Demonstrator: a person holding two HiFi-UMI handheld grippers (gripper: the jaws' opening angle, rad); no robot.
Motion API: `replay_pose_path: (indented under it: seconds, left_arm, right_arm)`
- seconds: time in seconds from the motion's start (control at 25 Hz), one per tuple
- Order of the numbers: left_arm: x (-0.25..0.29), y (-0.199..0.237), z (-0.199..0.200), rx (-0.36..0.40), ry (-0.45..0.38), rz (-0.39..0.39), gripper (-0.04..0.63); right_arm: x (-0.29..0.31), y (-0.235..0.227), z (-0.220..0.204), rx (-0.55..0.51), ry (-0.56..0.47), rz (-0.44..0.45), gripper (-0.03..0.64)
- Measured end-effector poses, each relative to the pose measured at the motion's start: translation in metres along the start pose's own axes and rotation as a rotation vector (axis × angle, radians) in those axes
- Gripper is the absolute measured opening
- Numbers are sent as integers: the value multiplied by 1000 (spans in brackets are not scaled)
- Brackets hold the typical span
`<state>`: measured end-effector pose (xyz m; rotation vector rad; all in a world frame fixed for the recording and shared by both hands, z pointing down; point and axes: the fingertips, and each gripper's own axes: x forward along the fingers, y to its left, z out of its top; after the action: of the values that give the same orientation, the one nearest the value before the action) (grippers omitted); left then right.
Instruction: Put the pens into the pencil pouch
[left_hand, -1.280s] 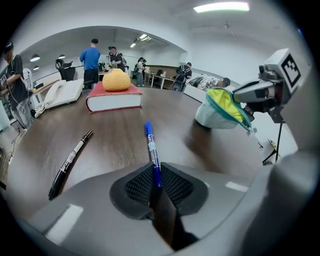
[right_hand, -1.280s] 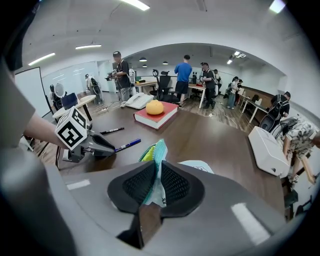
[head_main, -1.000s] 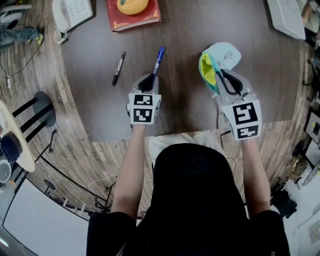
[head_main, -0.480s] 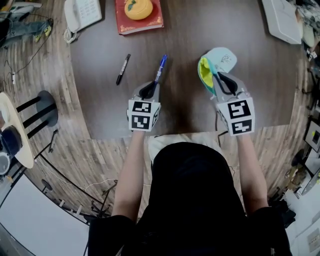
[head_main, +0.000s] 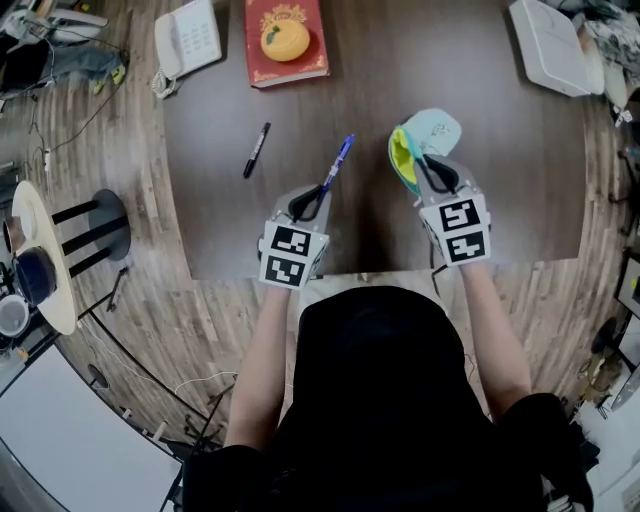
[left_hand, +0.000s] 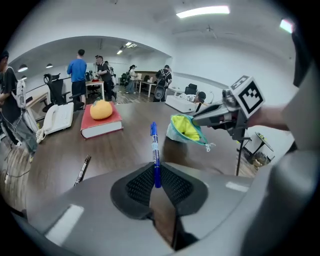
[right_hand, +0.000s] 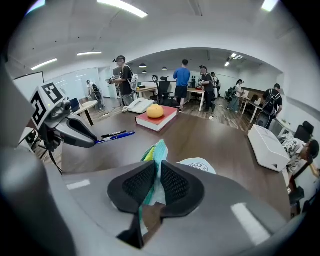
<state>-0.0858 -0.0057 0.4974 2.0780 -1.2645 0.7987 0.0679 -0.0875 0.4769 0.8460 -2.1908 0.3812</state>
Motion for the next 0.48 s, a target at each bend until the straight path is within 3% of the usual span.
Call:
replay_pose_path:
  seconds: [0.48]
  left_arm:
    - [-9,-65,19,96,15,-90,32]
  right_arm:
    - [-13,4,-2,-30,-15,30,48]
